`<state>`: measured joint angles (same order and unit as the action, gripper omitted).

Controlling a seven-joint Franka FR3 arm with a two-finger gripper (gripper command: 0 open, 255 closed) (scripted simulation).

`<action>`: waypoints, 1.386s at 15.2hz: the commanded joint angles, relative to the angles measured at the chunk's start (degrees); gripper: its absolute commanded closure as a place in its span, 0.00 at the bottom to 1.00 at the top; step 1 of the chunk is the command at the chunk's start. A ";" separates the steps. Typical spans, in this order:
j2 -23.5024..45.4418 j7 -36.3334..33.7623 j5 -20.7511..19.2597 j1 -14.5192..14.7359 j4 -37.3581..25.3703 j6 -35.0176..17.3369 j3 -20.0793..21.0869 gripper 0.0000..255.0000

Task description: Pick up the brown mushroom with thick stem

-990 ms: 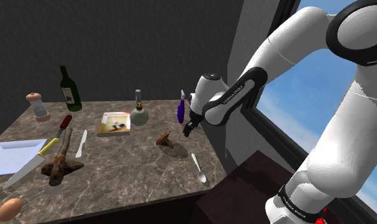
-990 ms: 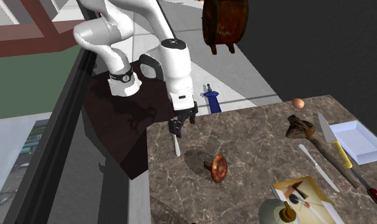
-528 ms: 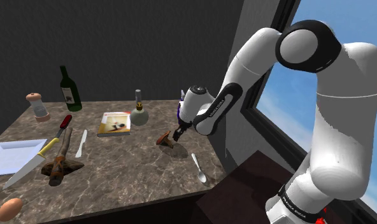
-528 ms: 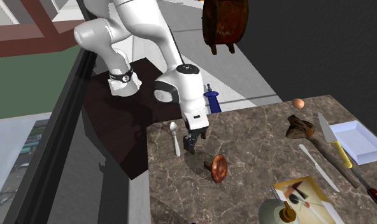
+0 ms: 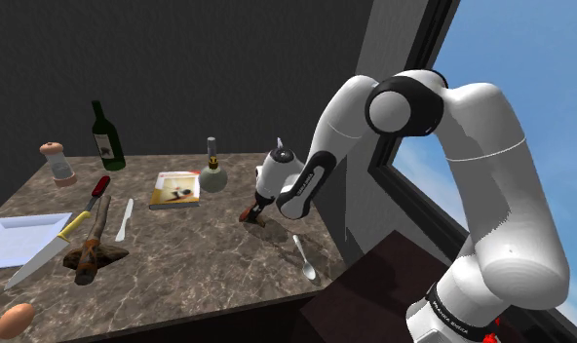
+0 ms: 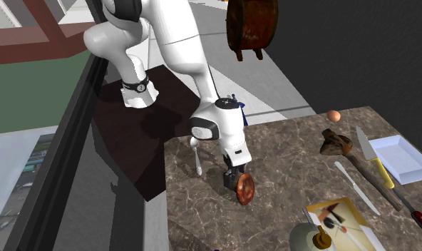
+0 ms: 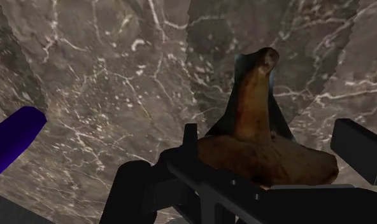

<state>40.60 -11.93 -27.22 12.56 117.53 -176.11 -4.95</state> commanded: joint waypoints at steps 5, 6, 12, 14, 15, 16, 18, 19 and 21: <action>5.06 -0.96 -0.18 1.34 -2.62 -2.84 -1.70 0.00; 6.34 -1.21 -0.14 1.66 -3.30 -3.48 -2.07 0.00; 6.26 -1.22 -0.14 1.69 -3.21 -3.49 -2.10 1.00; 6.27 -1.22 -0.14 1.68 -3.22 -3.48 -2.09 1.00; 6.28 -1.22 -0.14 1.69 -3.23 -3.50 -2.09 1.00; 6.24 -1.21 -0.14 1.67 -3.21 -3.47 -2.08 1.00; 6.34 -1.20 -0.14 1.66 -3.30 -3.48 -2.07 1.00; 5.52 -1.06 -0.18 1.46 -2.86 -3.08 -1.84 1.00; 3.90 -0.74 -0.22 1.02 -2.03 -2.24 -1.35 1.00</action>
<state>45.19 -12.89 -27.42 13.90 115.21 -178.76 -6.56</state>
